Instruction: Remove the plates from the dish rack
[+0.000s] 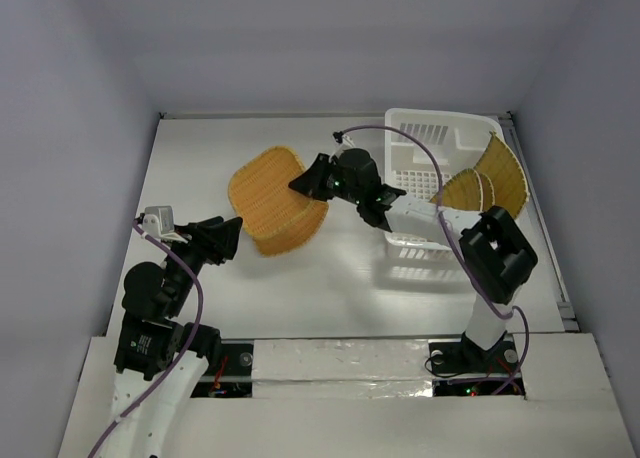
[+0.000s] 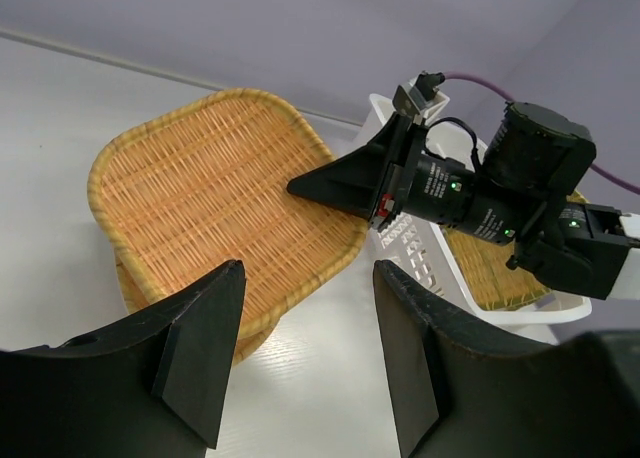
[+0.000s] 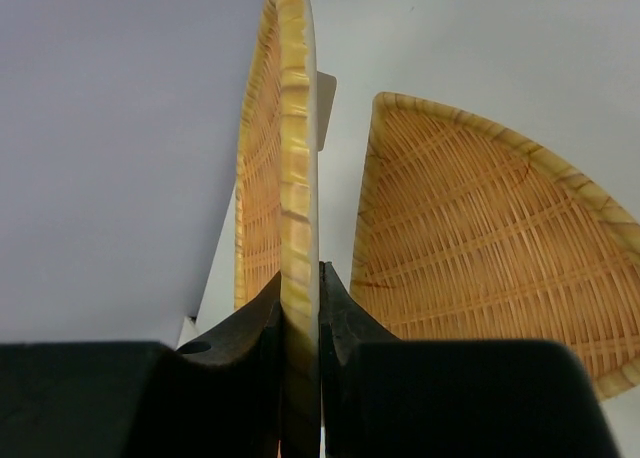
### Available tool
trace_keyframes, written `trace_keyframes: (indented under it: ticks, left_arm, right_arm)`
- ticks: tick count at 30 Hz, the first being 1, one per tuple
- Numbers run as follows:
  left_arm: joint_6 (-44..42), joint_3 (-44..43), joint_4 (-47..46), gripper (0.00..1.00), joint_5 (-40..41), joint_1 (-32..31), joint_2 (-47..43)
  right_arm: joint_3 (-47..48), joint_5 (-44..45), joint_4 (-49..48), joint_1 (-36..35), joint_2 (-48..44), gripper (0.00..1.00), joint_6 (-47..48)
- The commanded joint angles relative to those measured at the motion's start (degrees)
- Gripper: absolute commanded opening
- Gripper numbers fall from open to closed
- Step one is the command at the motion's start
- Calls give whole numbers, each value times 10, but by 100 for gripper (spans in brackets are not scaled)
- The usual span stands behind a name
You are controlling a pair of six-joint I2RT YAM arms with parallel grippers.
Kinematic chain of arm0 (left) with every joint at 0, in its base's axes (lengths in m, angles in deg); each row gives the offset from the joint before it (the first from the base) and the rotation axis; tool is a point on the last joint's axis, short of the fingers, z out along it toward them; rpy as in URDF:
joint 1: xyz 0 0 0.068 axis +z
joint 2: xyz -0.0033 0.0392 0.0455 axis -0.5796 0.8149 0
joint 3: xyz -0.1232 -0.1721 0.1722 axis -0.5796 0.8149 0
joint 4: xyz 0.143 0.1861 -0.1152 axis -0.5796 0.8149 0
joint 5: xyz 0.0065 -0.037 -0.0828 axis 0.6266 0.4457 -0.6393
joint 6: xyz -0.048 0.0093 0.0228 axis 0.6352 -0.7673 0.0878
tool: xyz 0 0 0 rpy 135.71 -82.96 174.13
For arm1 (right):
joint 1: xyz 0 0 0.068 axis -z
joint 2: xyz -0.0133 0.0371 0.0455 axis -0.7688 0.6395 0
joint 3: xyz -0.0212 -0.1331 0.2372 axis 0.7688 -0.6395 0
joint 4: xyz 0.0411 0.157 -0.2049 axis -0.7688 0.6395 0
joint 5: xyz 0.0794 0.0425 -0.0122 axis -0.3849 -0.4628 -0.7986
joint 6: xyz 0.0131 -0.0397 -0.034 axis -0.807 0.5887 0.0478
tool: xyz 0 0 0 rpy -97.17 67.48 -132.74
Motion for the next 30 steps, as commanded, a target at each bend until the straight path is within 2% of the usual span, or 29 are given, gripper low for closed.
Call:
trace_keyframes:
  ticks: [1, 18, 25, 30]
  left_arm:
    - [0, -1, -26, 51, -5, 4, 9]
    - [0, -1, -26, 51, -7, 4, 8]
    - [0, -1, -27, 51, -8, 4, 7]
    - [0, -1, -27, 51, -8, 4, 8]
  right_arm:
    - [-1, -14, -122, -1, 3, 0, -36]
    - [-47, -19, -151, 16, 49, 0, -55]
    - [-73, -31, -176, 16, 68, 11, -61]
    - [-89, -29, -179, 21, 72, 23, -61]
